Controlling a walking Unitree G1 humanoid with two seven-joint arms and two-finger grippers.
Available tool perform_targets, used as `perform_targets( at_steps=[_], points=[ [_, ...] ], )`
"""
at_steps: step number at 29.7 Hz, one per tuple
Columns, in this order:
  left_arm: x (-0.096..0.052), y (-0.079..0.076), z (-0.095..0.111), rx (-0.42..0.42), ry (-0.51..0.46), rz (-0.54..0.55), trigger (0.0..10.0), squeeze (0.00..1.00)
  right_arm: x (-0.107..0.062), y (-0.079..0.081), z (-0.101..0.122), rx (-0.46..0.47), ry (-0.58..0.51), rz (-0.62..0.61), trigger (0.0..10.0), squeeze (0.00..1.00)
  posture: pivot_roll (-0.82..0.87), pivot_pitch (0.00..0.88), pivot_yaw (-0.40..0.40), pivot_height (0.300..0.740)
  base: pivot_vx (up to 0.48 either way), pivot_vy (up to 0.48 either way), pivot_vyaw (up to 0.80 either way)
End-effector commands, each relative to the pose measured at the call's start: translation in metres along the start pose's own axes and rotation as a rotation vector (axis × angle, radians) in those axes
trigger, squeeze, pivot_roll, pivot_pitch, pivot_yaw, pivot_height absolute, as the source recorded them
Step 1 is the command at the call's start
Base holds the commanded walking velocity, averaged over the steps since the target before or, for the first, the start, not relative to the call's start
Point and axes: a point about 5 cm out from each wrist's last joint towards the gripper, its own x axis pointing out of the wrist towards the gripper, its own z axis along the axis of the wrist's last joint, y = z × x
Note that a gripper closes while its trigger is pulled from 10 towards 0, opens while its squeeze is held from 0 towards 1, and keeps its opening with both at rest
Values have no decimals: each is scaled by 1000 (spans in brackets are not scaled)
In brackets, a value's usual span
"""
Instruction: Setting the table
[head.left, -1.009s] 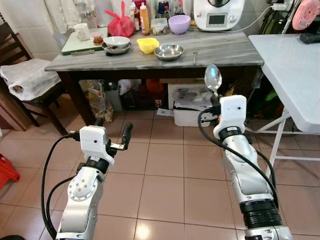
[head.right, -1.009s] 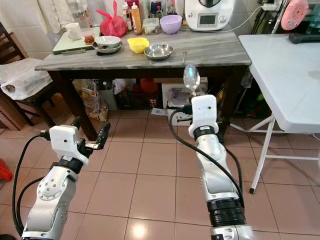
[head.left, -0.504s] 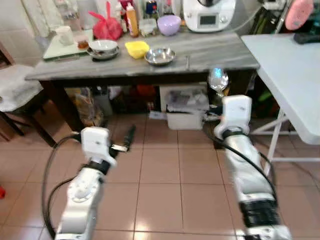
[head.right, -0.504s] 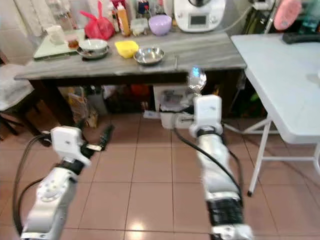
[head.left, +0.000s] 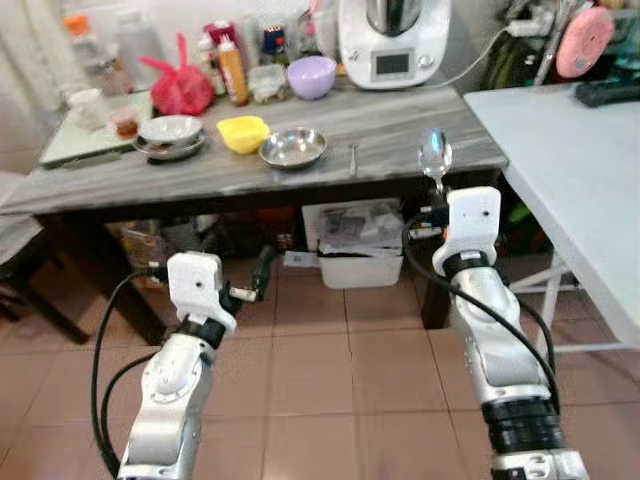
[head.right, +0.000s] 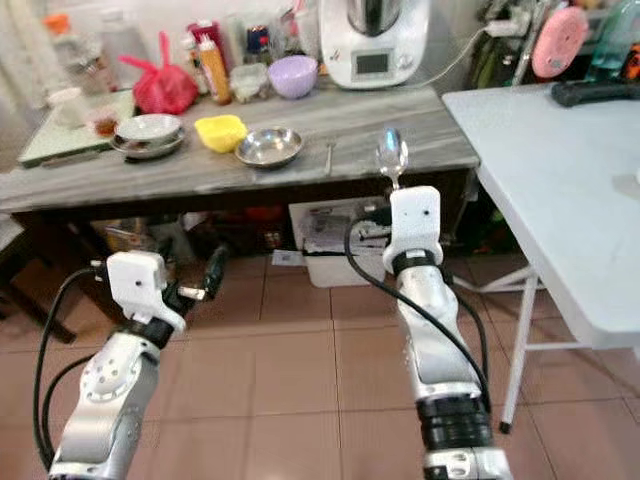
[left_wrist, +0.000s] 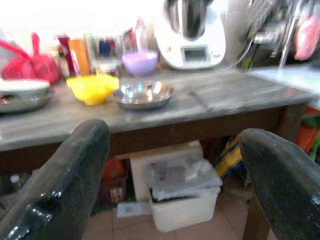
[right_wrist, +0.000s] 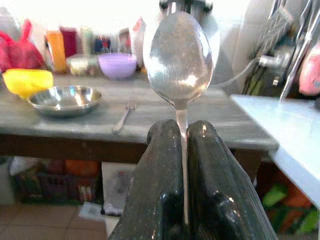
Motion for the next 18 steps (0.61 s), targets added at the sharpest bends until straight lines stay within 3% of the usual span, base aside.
perform_targets(
  at_steps=[1,18],
  points=[
    [2,-1,3,4,-12,-12,10000,0,2,-4,4,-1,-15,-12,10000,0,-114,30,94,740,480,0,0],
    [2,-2,3,2,-14,-16,10000,0,2,-2,5,-24,-23,-3,10000,0,-114,32,95,740,480,0,0]
  ],
)
